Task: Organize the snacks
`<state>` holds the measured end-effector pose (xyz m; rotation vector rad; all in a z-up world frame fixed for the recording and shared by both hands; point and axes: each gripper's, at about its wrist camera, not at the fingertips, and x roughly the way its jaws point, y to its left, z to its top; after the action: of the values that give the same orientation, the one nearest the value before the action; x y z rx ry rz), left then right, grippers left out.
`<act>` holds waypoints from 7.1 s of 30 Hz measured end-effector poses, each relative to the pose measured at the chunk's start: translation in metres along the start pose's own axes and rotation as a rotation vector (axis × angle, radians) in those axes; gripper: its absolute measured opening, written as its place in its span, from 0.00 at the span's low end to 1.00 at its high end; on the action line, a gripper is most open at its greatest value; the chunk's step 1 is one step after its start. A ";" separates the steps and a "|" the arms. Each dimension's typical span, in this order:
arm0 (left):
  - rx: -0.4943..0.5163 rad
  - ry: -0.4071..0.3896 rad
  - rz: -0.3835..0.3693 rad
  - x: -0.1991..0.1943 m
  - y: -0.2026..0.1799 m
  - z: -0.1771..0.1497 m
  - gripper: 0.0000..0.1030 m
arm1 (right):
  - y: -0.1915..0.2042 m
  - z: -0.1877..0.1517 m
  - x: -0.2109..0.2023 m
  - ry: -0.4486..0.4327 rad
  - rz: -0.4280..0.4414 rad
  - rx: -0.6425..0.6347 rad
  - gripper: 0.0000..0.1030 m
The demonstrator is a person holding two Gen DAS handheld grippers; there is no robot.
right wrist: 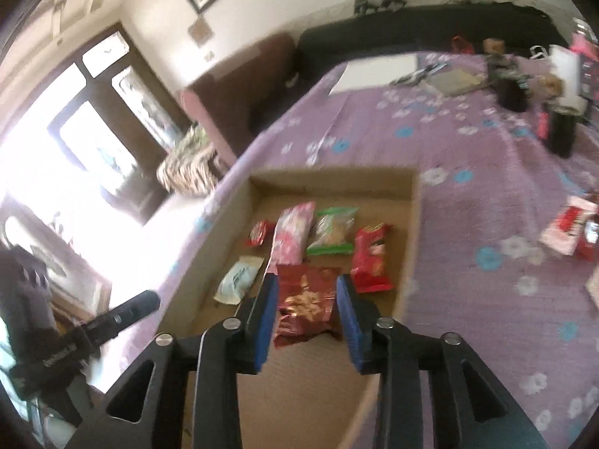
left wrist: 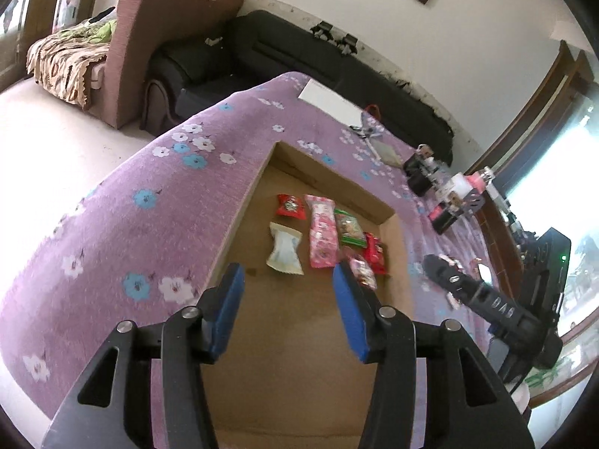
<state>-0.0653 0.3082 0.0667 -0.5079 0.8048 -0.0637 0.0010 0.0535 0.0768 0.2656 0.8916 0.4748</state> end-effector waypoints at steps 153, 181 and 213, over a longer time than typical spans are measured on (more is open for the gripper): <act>0.091 0.007 0.127 0.000 -0.004 -0.016 0.43 | -0.081 -0.034 -0.064 -0.024 -0.297 -0.107 0.30; -0.043 -0.004 0.036 -0.023 0.031 -0.030 0.48 | 0.077 -0.050 0.007 0.063 -0.003 -0.311 0.51; 0.132 0.101 -0.062 0.001 -0.048 -0.058 0.52 | -0.136 0.015 0.018 0.187 -0.226 0.080 0.14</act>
<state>-0.0993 0.2417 0.0545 -0.4076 0.8770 -0.2001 0.0615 -0.0559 0.0179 0.1923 1.1106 0.2566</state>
